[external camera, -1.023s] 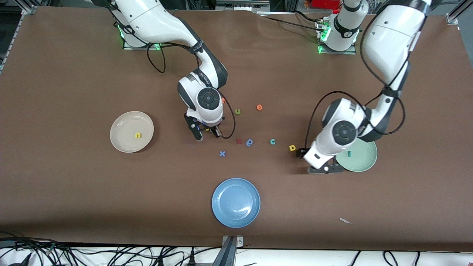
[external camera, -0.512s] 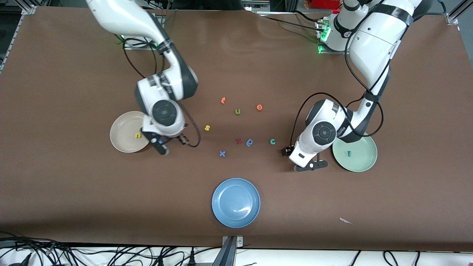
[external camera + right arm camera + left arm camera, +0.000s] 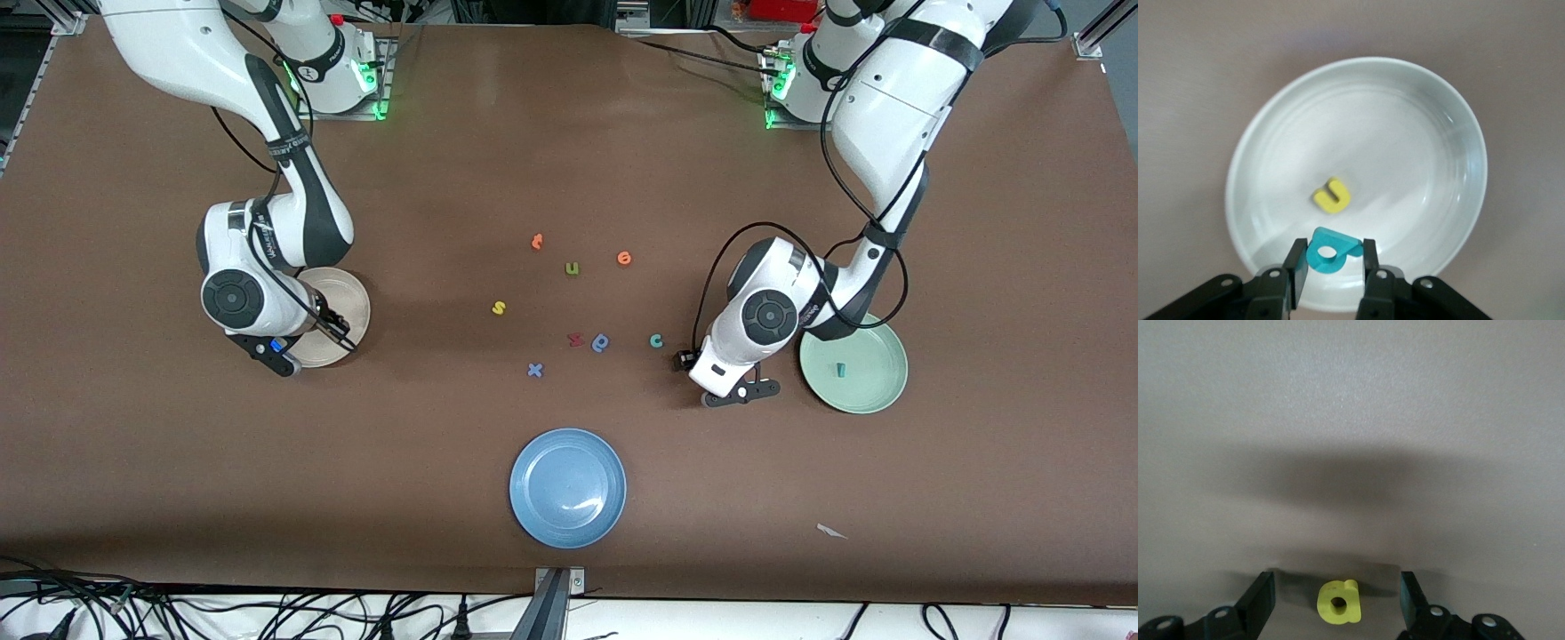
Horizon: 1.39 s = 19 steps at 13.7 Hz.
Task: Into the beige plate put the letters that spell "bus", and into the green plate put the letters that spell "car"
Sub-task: 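Drop the cyan a on the white plate while the left gripper grasps yellow a, then place the yellow a on the green plate while the right gripper grasps yellow s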
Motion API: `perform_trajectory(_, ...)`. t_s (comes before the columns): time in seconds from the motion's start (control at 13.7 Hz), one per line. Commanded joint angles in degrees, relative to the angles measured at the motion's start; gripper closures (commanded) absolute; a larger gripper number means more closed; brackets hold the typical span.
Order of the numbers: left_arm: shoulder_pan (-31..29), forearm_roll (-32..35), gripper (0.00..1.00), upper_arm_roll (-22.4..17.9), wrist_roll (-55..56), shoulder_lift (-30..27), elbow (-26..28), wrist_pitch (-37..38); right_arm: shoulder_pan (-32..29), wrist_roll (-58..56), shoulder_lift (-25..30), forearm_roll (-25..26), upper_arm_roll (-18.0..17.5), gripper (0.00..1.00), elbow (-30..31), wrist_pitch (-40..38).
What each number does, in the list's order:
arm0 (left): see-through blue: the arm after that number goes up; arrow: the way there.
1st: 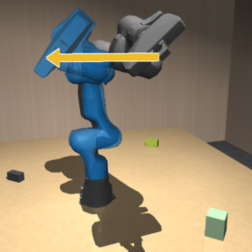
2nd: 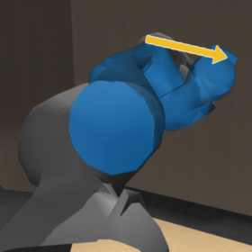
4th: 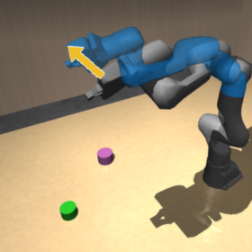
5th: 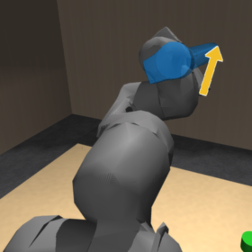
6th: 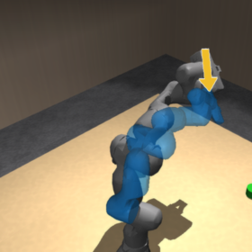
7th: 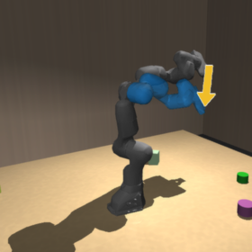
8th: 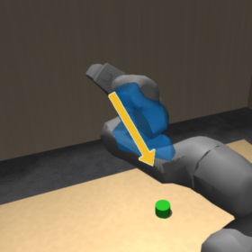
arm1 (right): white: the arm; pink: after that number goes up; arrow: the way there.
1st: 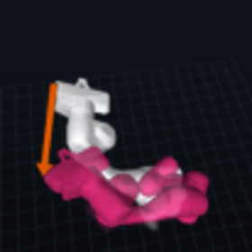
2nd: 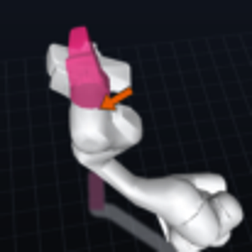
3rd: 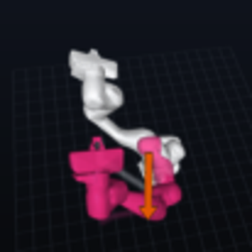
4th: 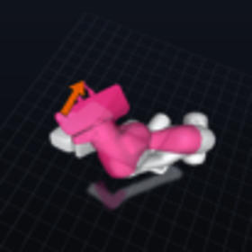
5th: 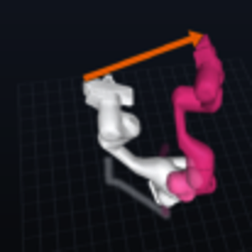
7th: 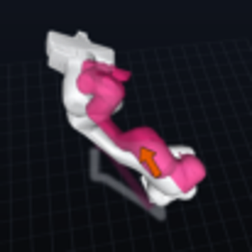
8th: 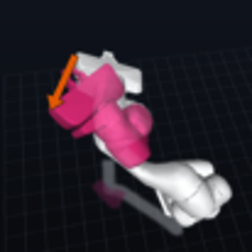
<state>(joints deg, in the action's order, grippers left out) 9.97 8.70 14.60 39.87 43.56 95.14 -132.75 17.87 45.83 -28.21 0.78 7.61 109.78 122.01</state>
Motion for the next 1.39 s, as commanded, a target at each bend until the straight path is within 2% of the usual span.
perform_trajectory(0.0,1.10,-0.88,0.27,-0.37,0.99,-0.76,1.19,-0.76,0.32,-1.89,4.38,-1.04,-0.40,0.00,3.08,-0.09)
perform_trajectory(0.22,1.63,-0.71,0.33,-0.37,2.05,-0.93,1.80,-0.76,0.50,0.47,5.09,-3.85,-3.99,0.00,0.01,-1.51)
perform_trajectory(0.44,1.64,-0.36,0.46,-0.37,2.14,-0.84,1.80,-0.76,2.16,11.34,2.21,-3.94,-10.49,0.00,-5.16,0.85)
perform_trajectory(0.58,1.46,-0.27,0.51,-0.37,1.79,-0.84,1.63,-0.67,4.09,18.56,0.18,-3.86,-12.61,0.01,-7.46,3.13)
perform_trajectory(0.66,1.29,-0.27,0.54,-0.37,1.53,-0.84,1.63,-0.67,5.75,20.25,-0.79,-3.94,-12.88,0.05,-7.38,6.10)
perform_trajectory(0.73,1.11,-0.18,0.55,-0.37,1.26,-0.84,1.63,-0.67,7.60,21.22,-1.75,-4.47,-12.97,0.20,-6.86,9.61)
perform_trajectory(0.88,1.02,0.00,0.59,-0.45,1.17,-0.84,1.63,-0.76,11.28,21.06,-3.25,-4.56,-13.06,0.42,-5.89,13.41)
perform_trajectory(1.02,0.93,0.00,0.67,-0.45,1.17,-0.84,1.54,-0.67,13.41,20.09,-5.10,-3.42,-12.97,0.42,-5.89,15.88)
perform_trajectory(1.32,0.84,0.00,0.80,-0.54,-0.05,-0.84,1.54,-0.67,13.68,16.84,-6.42,-3.24,-12.71,0.42,-4.75,16.94)
